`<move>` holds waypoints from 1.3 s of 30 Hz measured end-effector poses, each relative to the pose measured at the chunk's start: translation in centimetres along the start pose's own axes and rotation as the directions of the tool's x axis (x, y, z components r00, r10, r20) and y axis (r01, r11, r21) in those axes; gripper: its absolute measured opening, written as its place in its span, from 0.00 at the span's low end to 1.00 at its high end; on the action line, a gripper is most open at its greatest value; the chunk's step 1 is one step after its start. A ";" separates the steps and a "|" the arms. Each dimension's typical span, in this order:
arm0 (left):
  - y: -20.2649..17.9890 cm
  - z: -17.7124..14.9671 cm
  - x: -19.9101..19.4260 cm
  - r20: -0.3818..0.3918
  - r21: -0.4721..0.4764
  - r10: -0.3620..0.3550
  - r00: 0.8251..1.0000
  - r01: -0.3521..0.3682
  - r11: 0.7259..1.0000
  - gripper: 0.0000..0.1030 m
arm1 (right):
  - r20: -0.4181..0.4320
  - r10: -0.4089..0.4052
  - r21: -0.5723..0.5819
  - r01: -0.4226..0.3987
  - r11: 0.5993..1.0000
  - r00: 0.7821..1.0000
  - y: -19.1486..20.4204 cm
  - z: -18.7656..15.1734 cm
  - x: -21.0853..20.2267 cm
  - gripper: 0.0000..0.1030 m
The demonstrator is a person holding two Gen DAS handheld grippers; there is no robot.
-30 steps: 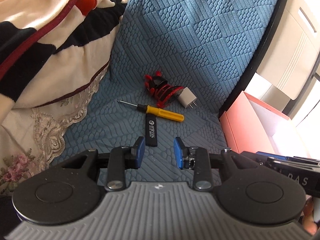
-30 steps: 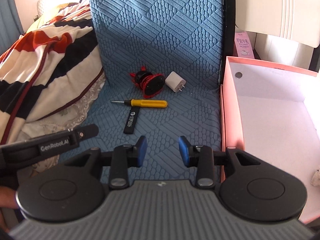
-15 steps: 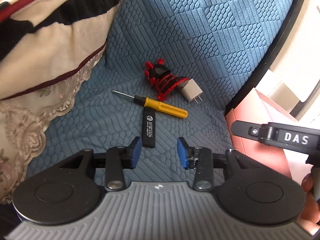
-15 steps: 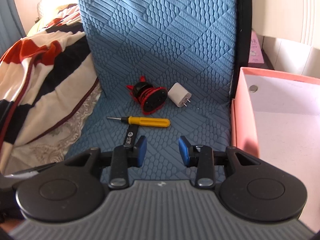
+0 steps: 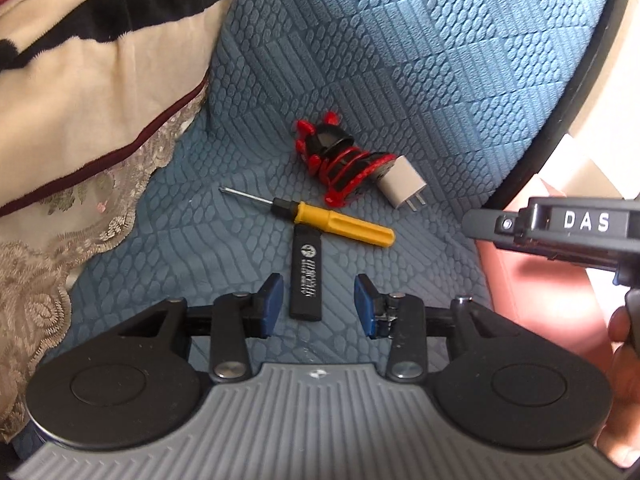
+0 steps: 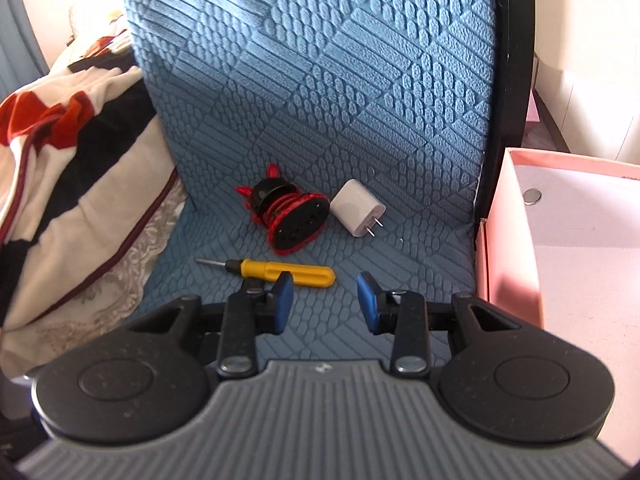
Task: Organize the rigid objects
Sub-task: 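Grasp the second white charger plug with the right gripper while the left gripper approaches the black strap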
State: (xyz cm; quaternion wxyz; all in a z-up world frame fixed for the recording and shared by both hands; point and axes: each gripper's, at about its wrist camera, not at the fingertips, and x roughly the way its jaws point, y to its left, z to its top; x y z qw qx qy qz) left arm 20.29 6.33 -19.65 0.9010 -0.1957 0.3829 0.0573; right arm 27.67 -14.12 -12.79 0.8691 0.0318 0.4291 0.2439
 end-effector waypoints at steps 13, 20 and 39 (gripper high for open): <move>-0.5 -0.4 1.7 -0.011 0.067 0.028 1.000 -0.027 0.997 0.43 | 0.000 -0.023 -0.033 0.023 0.999 1.000 0.1 2.7 3.9 0.52; -0.7 -1.1 2.8 -0.040 0.107 0.050 0.998 -0.046 0.993 0.36 | 0.003 -0.087 -0.175 0.086 0.981 0.996 0.1 4.3 8.3 0.58; -0.8 -1.5 2.7 -0.075 0.095 0.047 0.996 -0.040 0.995 0.24 | -0.157 -0.114 -0.401 0.042 0.915 0.981 1.1 4.9 14.7 0.33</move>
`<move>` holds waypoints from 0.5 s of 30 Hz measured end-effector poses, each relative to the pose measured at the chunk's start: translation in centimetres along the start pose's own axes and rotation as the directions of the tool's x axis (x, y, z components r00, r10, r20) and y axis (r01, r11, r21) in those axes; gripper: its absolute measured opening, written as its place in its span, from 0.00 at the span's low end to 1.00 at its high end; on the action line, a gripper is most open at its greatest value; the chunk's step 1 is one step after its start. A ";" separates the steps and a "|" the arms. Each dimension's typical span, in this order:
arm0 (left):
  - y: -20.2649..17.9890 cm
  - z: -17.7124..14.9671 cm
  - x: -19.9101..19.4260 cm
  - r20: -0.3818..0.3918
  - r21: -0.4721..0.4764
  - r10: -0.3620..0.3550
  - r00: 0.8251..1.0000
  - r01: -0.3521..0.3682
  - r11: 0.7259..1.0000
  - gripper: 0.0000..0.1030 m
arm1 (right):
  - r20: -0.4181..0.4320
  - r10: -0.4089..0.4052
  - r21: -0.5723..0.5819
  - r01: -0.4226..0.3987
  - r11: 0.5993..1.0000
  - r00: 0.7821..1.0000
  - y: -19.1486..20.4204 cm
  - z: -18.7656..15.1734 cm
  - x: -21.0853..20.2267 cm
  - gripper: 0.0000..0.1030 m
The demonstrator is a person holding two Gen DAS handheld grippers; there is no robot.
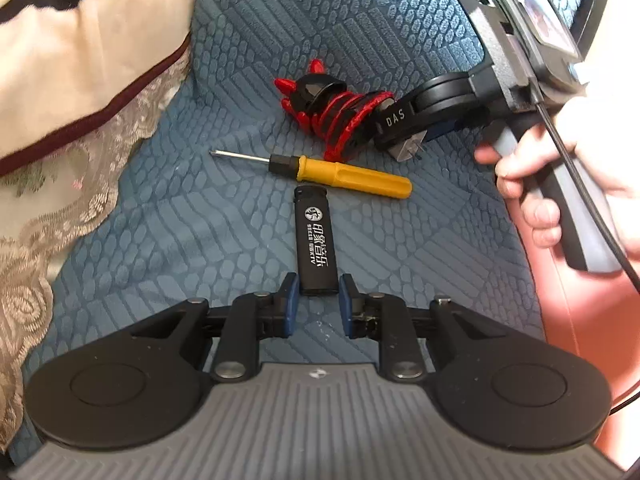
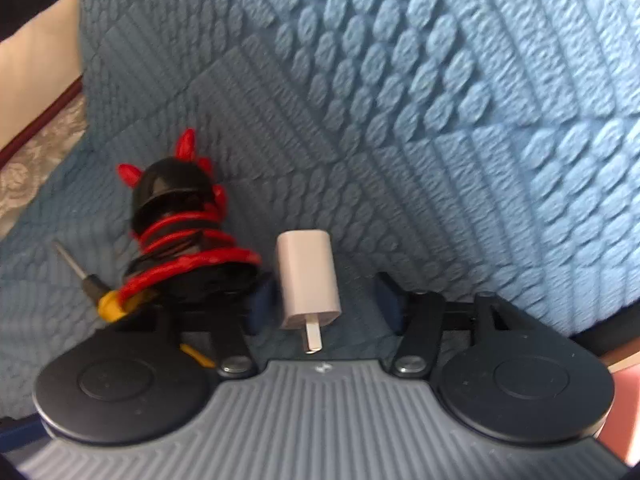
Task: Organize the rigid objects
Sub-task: 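Grasp the second white charger plug with the right gripper while the left gripper approaches the black strap, then grasp the black strap tag with the left gripper while the right gripper holds the charger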
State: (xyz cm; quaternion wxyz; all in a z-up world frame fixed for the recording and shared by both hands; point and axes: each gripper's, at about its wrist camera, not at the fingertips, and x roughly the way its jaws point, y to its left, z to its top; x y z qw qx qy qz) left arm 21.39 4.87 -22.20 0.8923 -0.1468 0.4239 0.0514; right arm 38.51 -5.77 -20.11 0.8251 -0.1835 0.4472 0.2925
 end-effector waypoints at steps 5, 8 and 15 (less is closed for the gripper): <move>0.5 -0.2 -1.0 -0.009 -0.031 -0.028 1.000 0.028 0.999 0.05 | -0.003 -0.015 -0.055 0.015 0.998 1.000 1.4 -1.0 -1.0 0.29; 0.8 -0.6 -1.6 -0.008 -0.051 -0.037 0.999 0.036 0.998 0.05 | 0.003 -0.006 -0.046 0.007 0.999 1.000 1.0 -2.2 -2.2 0.29; 1.0 -1.3 -2.6 -0.008 -0.079 -0.061 0.998 0.060 0.995 0.05 | 0.002 -0.010 -0.021 0.010 1.000 1.000 0.4 -5.6 -5.6 0.29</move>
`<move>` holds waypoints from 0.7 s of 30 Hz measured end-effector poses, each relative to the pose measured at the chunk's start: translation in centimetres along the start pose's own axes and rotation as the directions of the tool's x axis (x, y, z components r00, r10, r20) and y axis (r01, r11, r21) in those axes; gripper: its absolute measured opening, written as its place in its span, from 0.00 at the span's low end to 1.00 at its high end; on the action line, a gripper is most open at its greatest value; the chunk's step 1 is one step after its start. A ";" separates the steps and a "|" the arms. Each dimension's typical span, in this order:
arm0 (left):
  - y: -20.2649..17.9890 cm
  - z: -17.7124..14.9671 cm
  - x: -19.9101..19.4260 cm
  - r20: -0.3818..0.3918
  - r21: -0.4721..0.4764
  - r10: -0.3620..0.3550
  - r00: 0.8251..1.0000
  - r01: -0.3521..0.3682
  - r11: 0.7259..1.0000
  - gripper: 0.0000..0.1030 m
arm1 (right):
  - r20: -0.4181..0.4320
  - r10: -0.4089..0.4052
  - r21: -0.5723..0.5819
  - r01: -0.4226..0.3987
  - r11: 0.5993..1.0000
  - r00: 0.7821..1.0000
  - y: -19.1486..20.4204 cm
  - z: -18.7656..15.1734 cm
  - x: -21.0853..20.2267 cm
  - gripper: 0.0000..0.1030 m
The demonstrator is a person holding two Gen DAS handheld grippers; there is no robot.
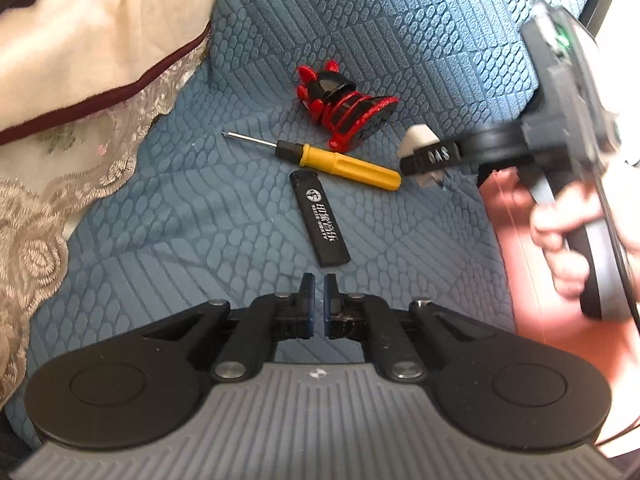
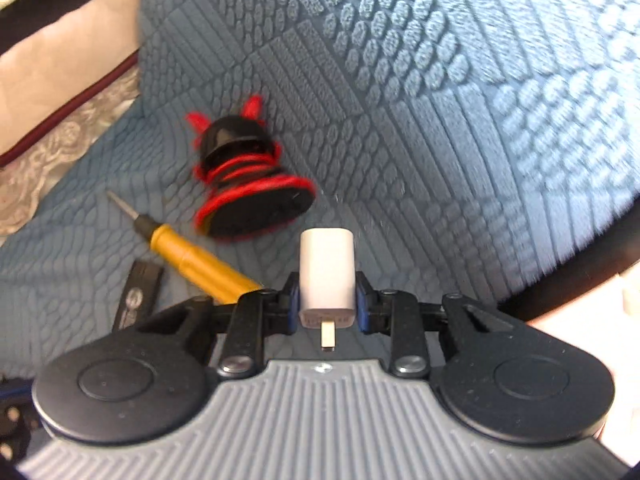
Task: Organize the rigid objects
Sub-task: 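Grasp the black strap tag with the left gripper while the right gripper holds the charger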
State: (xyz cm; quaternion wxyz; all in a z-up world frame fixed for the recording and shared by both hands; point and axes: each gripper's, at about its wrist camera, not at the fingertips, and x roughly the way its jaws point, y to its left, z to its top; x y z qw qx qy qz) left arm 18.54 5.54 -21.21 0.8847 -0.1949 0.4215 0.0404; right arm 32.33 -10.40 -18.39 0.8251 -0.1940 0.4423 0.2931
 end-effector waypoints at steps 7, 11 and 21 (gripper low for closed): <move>0.2 0.2 -0.7 0.023 -0.048 -0.023 0.999 0.024 0.999 0.05 | 0.002 0.009 0.018 -0.009 1.000 1.000 1.0 -1.3 -2.5 0.29; 0.9 0.7 -0.5 0.009 -0.120 0.001 1.000 0.000 0.993 0.06 | 0.015 0.039 0.051 -0.039 0.998 0.999 1.9 -2.0 -3.1 0.29; 2.7 4.0 -1.0 0.020 -0.219 -0.075 0.997 0.077 0.973 0.06 | 0.096 0.120 0.192 -0.136 0.972 0.988 2.6 -1.8 -4.1 0.29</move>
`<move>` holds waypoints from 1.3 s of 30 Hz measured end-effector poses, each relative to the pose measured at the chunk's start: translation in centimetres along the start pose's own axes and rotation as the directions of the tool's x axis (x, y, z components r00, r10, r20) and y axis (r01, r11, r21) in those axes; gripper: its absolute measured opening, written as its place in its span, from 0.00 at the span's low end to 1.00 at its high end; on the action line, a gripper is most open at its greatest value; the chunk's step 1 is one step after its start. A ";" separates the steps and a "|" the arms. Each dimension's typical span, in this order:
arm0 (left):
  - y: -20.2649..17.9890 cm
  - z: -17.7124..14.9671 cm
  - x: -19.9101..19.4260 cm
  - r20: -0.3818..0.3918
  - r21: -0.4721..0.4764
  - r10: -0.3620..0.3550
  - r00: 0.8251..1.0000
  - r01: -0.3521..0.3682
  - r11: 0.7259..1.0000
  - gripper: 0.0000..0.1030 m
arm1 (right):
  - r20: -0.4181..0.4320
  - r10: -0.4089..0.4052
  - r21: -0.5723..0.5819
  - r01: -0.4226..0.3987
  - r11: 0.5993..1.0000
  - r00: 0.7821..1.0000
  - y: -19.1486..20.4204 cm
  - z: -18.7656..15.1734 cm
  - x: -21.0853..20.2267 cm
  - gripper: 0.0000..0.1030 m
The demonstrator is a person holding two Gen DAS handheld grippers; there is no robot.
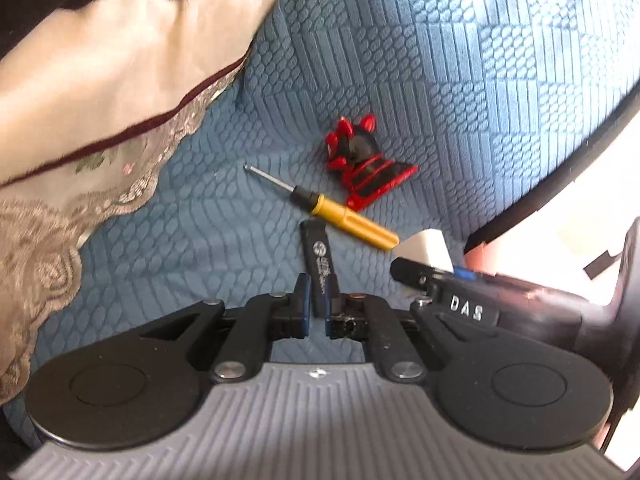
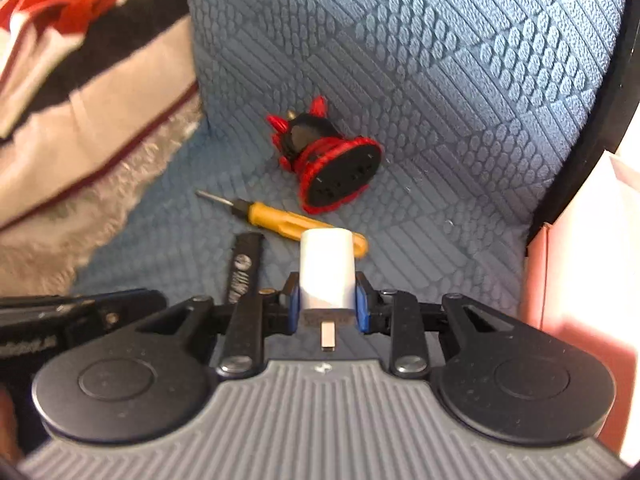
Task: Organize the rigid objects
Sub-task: 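Grasp the black strap tag with the left gripper while the right gripper holds the charger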
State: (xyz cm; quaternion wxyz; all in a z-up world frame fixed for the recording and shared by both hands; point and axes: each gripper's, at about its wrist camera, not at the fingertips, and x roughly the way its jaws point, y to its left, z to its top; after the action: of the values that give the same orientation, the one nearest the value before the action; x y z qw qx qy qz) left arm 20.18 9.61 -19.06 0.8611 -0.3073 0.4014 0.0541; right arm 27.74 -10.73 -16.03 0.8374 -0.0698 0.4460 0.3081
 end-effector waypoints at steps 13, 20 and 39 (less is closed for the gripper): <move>3.0 1.5 4.2 -0.095 -0.211 -0.114 0.989 0.092 0.973 0.14 | -0.030 -0.002 -0.038 0.000 0.999 1.000 0.7 -1.6 1.1 0.29; 2.4 1.7 5.8 -0.115 -0.177 -0.108 0.988 0.087 0.980 0.14 | -0.032 0.023 -0.082 -0.025 0.996 0.999 1.4 -2.3 1.9 0.29; 1.7 1.9 7.7 -0.048 -0.220 -0.198 0.979 0.183 0.958 0.35 | -0.020 0.034 -0.042 -0.035 0.998 0.999 1.1 -2.7 2.8 0.29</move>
State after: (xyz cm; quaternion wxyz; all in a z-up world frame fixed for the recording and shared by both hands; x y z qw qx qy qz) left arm 26.01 10.84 -24.53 0.8096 -0.4373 0.3916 0.0030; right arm 26.36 -9.59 -19.62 0.8261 -0.0829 0.4483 0.3313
